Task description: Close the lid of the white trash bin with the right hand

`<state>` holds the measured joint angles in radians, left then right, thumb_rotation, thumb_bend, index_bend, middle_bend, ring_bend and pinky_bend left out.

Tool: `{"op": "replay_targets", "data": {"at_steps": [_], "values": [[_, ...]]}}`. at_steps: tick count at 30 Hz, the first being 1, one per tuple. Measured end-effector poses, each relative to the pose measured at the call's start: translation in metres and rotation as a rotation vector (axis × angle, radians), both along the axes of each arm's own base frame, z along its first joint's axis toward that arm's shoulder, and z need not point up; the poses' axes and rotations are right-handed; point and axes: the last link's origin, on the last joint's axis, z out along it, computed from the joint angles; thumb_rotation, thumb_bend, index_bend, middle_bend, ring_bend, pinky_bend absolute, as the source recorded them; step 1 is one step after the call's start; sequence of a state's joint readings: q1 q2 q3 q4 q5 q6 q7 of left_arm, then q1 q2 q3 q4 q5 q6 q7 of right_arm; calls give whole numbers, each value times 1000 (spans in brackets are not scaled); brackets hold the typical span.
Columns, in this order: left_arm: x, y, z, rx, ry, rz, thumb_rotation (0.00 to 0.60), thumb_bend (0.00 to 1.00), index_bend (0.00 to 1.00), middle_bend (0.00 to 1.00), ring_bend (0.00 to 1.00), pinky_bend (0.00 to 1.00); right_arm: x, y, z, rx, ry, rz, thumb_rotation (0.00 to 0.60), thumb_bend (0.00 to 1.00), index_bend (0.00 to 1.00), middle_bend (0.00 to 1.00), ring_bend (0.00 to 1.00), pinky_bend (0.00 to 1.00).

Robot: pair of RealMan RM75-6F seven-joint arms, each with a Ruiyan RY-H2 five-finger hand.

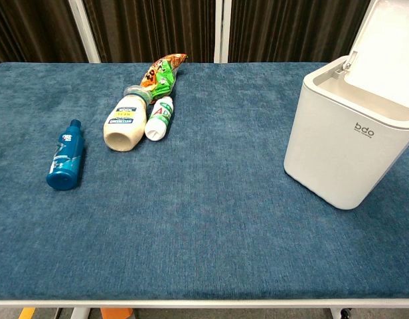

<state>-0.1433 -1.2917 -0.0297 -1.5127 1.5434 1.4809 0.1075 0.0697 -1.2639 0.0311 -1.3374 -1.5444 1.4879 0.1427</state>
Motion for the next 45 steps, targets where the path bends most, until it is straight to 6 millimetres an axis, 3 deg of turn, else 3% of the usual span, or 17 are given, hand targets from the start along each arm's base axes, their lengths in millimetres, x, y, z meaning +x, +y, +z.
{"op": "replay_targets", "data": {"at_steps": [13, 21, 22, 23, 25, 27, 29, 33, 45], "values": [[2, 1, -1, -11, -5, -3, 600, 0, 239, 210, 107, 180, 3, -3, 0, 8, -3, 10, 600, 16, 0, 0, 0, 0], [-2, 0, -3, -20, 1, 10, 600, 0, 239, 210, 107, 180, 11, -17, 9, 2, 3, 52, 600, 27, 0, 0, 0, 0], [-2, 0, -3, -20, 1, 10, 600, 0, 239, 210, 107, 180, 14, -19, 10, 1, 0, 60, 600, 76, 0, 0, 0, 0], [-2, 0, -4, -21, 1, 10, 600, 0, 239, 210, 107, 180, 17, -22, 11, 2, -4, 71, 600, 206, 0, 0, 0, 0], [-2, 0, -5, -26, 1, 10, 600, 0, 239, 210, 107, 180, 23, -25, 13, 6, -14, 89, 600, 591, 0, 0, 0, 0], [-2, 0, -6, -30, 2, 9, 600, 0, 239, 210, 107, 180, 30, -30, 14, 19, -32, 112, 600, 811, 0, 0, 0, 0], [-2, 0, -7, -32, 2, 10, 600, 0, 239, 210, 107, 180, 37, -33, 14, 38, -57, 132, 600, 924, 0, 0, 0, 0], [-3, 0, -7, -33, 3, 11, 600, 0, 239, 210, 107, 180, 48, -39, 13, 75, -121, 172, 600, 1000, 0, 0, 0, 0], [-5, 0, -7, -36, 1, 16, 600, 0, 239, 210, 107, 180, 89, -64, -1, 218, -233, 297, 600, 1000, 0, 0, 0, 0]]}}
